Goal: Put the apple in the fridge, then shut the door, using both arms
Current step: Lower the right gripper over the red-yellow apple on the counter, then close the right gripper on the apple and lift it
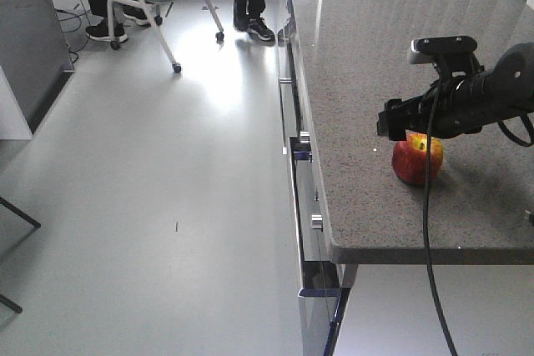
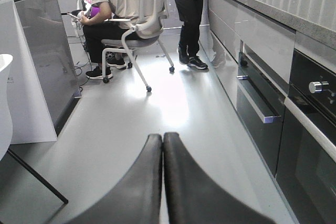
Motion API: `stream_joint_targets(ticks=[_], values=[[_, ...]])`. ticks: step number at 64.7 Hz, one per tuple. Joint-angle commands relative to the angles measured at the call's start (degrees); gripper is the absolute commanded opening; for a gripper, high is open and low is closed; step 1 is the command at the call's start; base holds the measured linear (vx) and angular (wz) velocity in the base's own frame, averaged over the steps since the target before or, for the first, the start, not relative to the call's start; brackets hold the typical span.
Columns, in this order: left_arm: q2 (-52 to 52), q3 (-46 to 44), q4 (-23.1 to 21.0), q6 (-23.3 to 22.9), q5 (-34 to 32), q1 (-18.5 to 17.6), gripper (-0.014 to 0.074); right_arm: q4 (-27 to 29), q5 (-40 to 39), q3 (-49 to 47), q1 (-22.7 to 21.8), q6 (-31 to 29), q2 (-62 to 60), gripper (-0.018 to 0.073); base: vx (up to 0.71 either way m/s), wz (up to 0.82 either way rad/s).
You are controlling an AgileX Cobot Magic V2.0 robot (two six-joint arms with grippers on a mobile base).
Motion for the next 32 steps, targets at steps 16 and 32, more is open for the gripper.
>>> stream_joint_targets(ticks=[16, 32], values=[[-0.86, -0.96, -0.59, 0.0, -3.9, -0.48, -0.0006, -6.28, -1.16, -1.93, 0.04, 5.13, 0.11, 0.0629, 0.0, 0.0], [-0.86, -0.96, -0.59, 0.0, -3.9, -0.48, -0.0006, -6.23, 0.14, -1.79, 0.04, 5.13, 1.27, 0.0617, 0.0, 0.0]])
